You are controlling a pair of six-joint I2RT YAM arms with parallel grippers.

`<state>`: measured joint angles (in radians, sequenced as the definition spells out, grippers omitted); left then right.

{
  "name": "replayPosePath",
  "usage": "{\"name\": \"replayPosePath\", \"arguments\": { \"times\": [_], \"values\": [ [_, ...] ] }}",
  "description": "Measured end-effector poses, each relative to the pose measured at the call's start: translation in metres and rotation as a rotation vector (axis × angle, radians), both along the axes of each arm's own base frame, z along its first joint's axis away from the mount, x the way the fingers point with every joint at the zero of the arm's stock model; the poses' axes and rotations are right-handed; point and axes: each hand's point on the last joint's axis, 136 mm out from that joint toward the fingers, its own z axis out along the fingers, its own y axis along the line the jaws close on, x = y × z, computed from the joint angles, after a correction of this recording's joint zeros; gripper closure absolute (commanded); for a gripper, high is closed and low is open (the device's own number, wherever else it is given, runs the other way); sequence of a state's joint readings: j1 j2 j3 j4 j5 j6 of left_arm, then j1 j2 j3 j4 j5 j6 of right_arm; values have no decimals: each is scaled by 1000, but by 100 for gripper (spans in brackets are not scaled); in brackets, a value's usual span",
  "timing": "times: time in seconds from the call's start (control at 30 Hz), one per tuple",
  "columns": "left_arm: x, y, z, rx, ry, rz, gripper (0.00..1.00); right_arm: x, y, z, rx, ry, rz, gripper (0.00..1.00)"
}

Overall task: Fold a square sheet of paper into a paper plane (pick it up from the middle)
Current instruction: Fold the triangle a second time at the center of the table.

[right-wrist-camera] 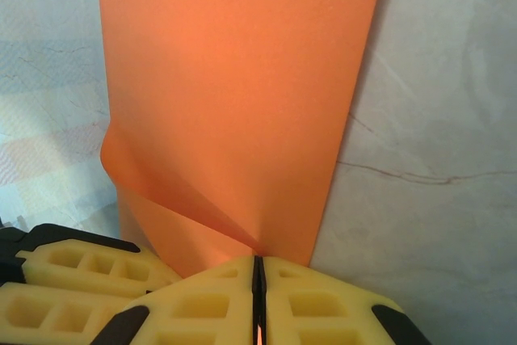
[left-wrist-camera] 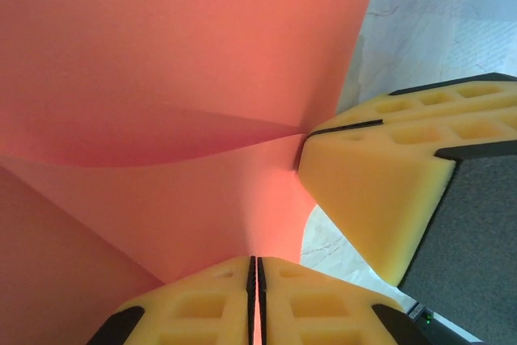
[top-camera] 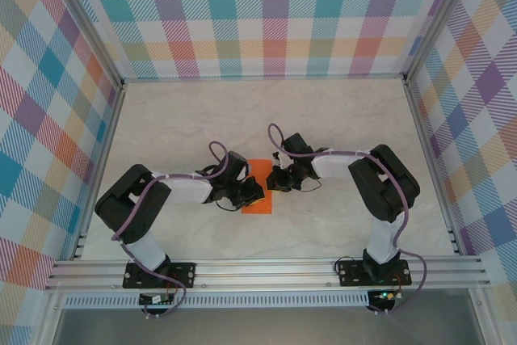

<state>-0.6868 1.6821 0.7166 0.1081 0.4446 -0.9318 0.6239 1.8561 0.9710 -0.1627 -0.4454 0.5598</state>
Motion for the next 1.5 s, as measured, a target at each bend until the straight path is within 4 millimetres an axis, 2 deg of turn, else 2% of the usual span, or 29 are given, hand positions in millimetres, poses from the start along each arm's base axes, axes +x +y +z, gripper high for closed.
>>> {"name": "replayPosePath", "arguments": {
  "times": [0.3,0.5,0.63,0.77,0.83,0.9,1.07,1.23,1.5],
  "values": [
    [0,1,-4,8,6,1,89,0,0,0,-3,2,-1,88],
    [-1,2,-5,21,5,5,90,5,-2,6,-26,-14,-15,75],
    [-1,2,-6,24,5,6,90,10,-10,29,-50,-73,-48,73],
    [-1,2,-6,25,5,5,91,12,-13,58,-23,-142,-71,78],
    [-1,2,-6,25,5,5,92,7,-14,61,-18,-139,-75,82],
    [-1,2,-6,27,7,5,92,-2,-14,54,-26,-114,-68,86],
    [-1,2,-6,35,6,6,94,-31,-14,36,-45,-30,-45,89],
    [-1,2,-6,39,2,8,94,-55,-11,27,-36,40,-14,90],
    [-1,2,-5,39,3,12,95,-69,1,25,-6,67,28,90]
  ]
}}
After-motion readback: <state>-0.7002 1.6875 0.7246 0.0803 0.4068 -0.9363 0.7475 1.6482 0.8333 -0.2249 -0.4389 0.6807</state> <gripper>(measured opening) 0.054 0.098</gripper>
